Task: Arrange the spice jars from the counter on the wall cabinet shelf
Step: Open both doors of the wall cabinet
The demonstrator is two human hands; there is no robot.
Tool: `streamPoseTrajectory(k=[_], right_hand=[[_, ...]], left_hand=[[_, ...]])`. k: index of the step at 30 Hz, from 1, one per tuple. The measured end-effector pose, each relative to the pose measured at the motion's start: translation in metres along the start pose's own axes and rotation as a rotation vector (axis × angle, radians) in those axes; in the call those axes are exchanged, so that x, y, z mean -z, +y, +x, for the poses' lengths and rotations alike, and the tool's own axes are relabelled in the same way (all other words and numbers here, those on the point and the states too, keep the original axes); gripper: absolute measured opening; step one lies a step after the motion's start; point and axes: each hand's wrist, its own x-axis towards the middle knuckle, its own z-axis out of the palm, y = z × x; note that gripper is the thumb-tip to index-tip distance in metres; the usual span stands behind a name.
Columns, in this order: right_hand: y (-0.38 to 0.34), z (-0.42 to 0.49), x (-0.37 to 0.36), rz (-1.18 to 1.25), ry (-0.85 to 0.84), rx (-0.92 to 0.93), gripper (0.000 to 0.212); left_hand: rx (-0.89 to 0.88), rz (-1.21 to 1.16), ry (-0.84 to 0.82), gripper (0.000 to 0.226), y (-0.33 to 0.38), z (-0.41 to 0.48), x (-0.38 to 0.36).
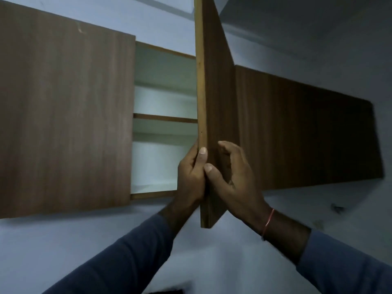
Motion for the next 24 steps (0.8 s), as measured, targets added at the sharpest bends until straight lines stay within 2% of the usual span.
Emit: streamPoseTrajectory(k=[3, 5, 8, 12, 15, 17, 19, 24], right_hand=[[-0.003, 0.006, 0.022, 0.123, 0.009, -0.151, 0.072], [-0.005, 0.005, 0.045, 0.175, 0.083, -0.177, 0.059], [0.001, 0.002, 0.092, 0.250, 0.188, -0.241, 0.033], [0.033, -0.005, 0.156, 0.138, 0.245, -0.318, 0.024], [0.073, -0.011, 0.208, 0.001, 0.362, -0.430, 0.024], [0.101, -0.011, 0.239, -0.096, 0.393, -0.515, 0.024], [0.124, -0.011, 0.258, -0.165, 0.393, -0.551, 0.024], [0.137, -0.011, 0.246, -0.225, 0.476, -0.480, 0.024]], left_hand=[[0.056, -0.274, -0.066, 0.041, 0.021, -0.011, -0.052], [0.096, -0.334, -0.072, 0.037, 0.025, -0.017, -0.089], [0.051, -0.300, -0.058, 0.038, 0.014, -0.016, -0.147], [-0.132, -0.059, -0.118, 0.050, -0.001, -0.016, -0.213], [-0.260, 0.219, -0.337, 0.055, -0.017, -0.016, -0.255], [-0.258, 0.401, -0.498, 0.057, -0.032, -0.010, -0.277], [-0.277, 0.528, -0.580, 0.060, -0.038, -0.010, -0.297], [-0.389, 0.606, -0.452, 0.061, -0.052, -0.014, -0.301]])
